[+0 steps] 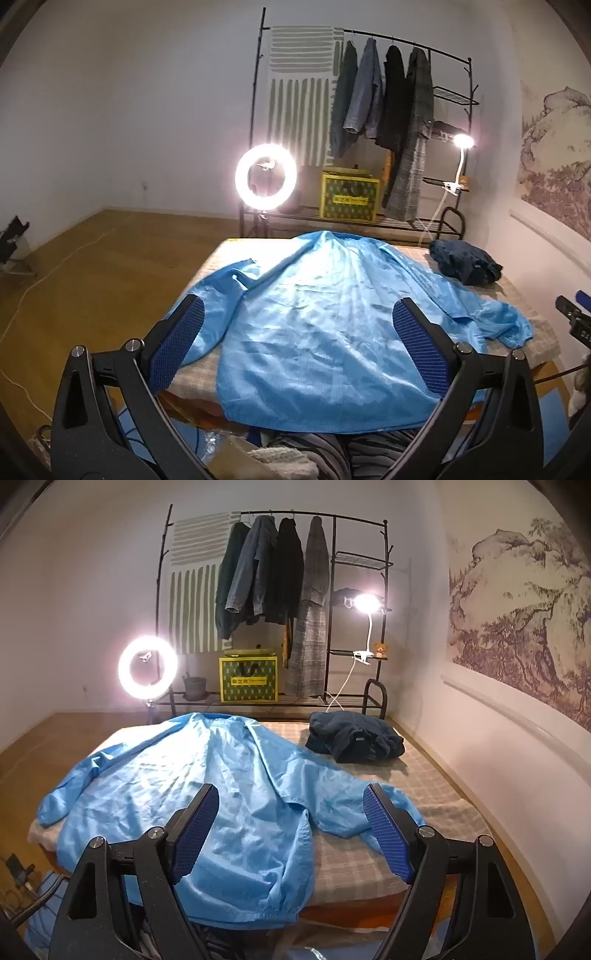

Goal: Fold large clothes

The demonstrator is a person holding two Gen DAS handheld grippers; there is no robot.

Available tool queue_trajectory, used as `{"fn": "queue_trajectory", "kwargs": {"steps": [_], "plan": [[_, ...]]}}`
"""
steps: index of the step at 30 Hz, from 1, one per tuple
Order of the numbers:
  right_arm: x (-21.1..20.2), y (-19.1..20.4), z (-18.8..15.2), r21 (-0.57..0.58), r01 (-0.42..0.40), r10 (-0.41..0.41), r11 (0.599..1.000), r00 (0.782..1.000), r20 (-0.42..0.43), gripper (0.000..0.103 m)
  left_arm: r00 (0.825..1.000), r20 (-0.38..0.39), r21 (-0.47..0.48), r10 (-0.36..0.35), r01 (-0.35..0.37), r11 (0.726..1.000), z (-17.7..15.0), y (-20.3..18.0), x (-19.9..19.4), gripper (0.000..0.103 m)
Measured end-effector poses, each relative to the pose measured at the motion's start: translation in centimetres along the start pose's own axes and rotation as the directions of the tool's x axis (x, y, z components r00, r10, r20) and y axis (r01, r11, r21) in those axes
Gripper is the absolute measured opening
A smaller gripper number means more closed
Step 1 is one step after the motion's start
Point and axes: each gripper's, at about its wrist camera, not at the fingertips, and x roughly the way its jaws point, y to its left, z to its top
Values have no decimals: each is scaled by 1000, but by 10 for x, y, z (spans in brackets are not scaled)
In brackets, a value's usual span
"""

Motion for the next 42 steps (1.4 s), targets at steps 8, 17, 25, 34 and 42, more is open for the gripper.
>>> {"fn": "queue_trajectory", "kwargs": {"steps": [8,17,25,34,42], "plan": [[1,-1,0,5,-7,7,1000,1000,-5,80,998,45,62,45,-47,997,-8,-34,-17,103],[1,-4,0,12,-8,8,1000,1000,-6,80,998,33,61,46,-47,997,-4,-6,-1,103],[1,-3,-1,23,-2,2,1000,1000,-3,80,997,41,61,67,-69,996,-4,-5,-2,103],[-1,0,2,15,0,0,1000,1000,2,80,997,44,62,64,-67,996,-1,-1,-2,103],[-2,0,4,14,0,0,1000,1000,4,80,997,45,62,66,-68,996,-2,-2,-2,103]]}}
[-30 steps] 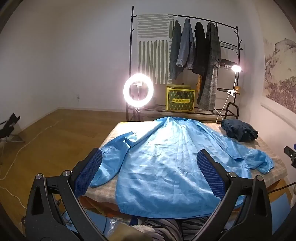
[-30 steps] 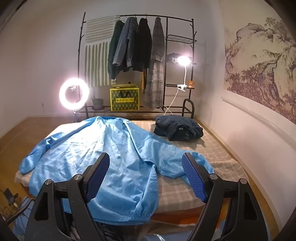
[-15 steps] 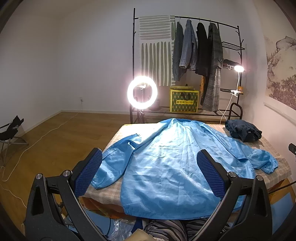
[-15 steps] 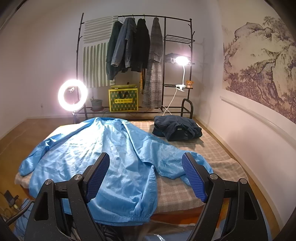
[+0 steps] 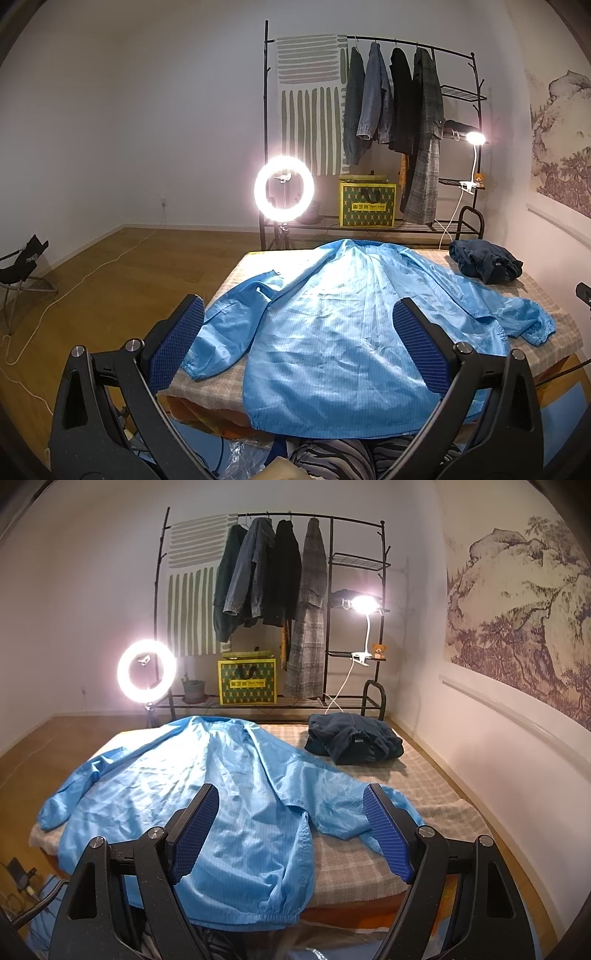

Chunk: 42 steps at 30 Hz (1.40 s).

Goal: Fold large clothes

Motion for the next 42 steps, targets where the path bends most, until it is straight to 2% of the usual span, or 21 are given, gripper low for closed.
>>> {"fn": "queue_trajectory", "kwargs": {"steps": [33,42], "plan": [[1,2,0,1,1,-1,1000,1000,-4,80,1000,5,8,7,-7,1000,-5,-3,-2,103],[7,2,5,12,6,-6,1000,1000,-9,80,1000,1,10,9,-9,1000,2,3,1,103]]}}
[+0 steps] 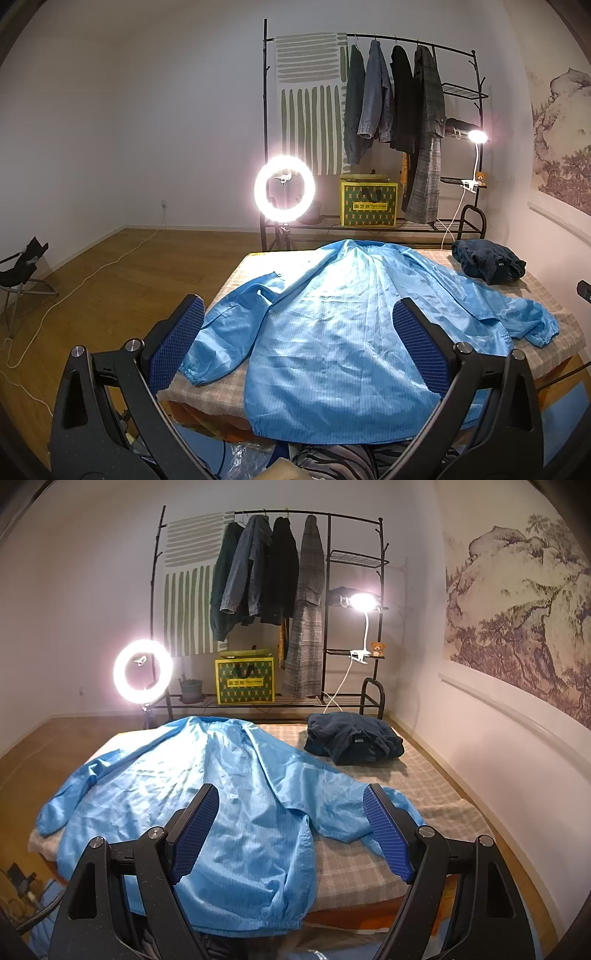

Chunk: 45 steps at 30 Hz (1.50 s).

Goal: Fold large clothes

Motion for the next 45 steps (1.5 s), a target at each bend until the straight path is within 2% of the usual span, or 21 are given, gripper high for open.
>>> {"fn": "queue_trajectory", "kwargs": {"steps": [14,28,45], "plan": [[15,5,13,25,-11,11,1000,1000,-7,80,1000,-18,-5,17,-17,1000,10,7,26,103],[21,18,19,42,-37,37,998,999,-20,80,998,-28,-1,47,-47,999,-2,11,39,103],[28,39,19,4,-56,56,998,998,-30,80,992,-70,-12,105,-106,994,-18,39,67,103]]}}
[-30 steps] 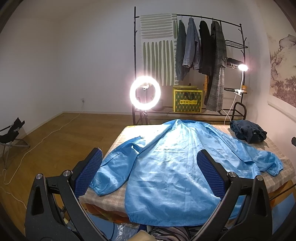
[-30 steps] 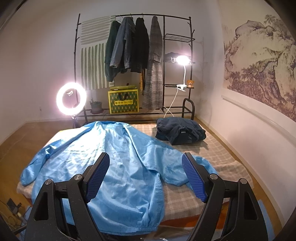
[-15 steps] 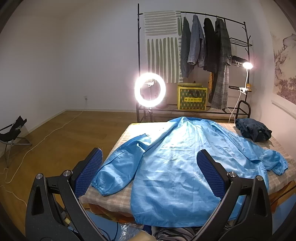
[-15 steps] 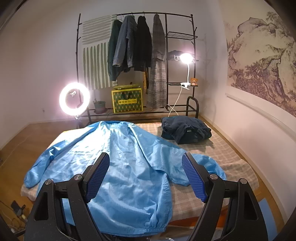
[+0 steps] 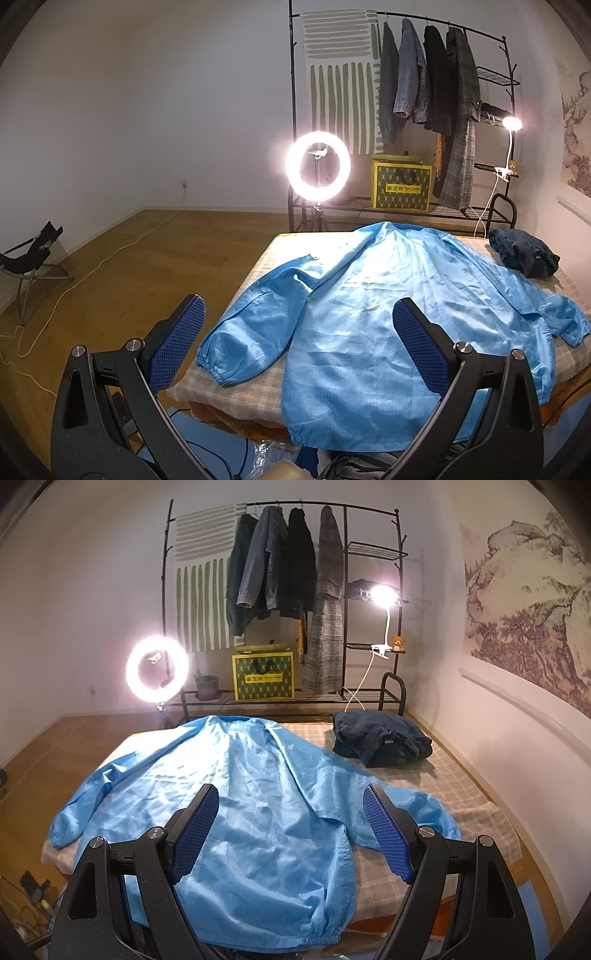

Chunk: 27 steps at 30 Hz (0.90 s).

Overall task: Fold large clothes
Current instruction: 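Move the left tool to the coat sleeve cuff and close on it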

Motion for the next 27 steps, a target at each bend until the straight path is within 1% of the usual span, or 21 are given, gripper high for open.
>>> {"fn": "queue_trajectory", "kwargs": {"steps": [5,8,11,15,20,24,27], "plan": [[4,7,2,-11,-1,1,1000,1000,-2,80,1000,-23,-13,15,-15,1000,-4,15,16,103],[7,11,2,-19,-8,8,1000,1000,-4,80,998,-46,-26,47,-48,998,-9,32,31,103],[13,18,2,-37,-4,3,999,1000,-9,80,993,-95,-65,65,-71,995,-16,56,51,103],[20,27,2,-46,3,-4,999,1000,-19,80,987,-142,-121,78,-96,988,-29,87,75,103],[23,40,5,-78,17,-17,997,1000,-6,80,973,-211,-158,94,-129,979,-47,118,110,103],[29,51,6,-94,7,-8,996,1000,-9,80,958,-268,-184,102,-155,971,-64,144,138,103],[33,59,7,-105,4,-5,994,1000,-14,80,948,-308,-215,80,-151,965,-76,159,156,103]]}}
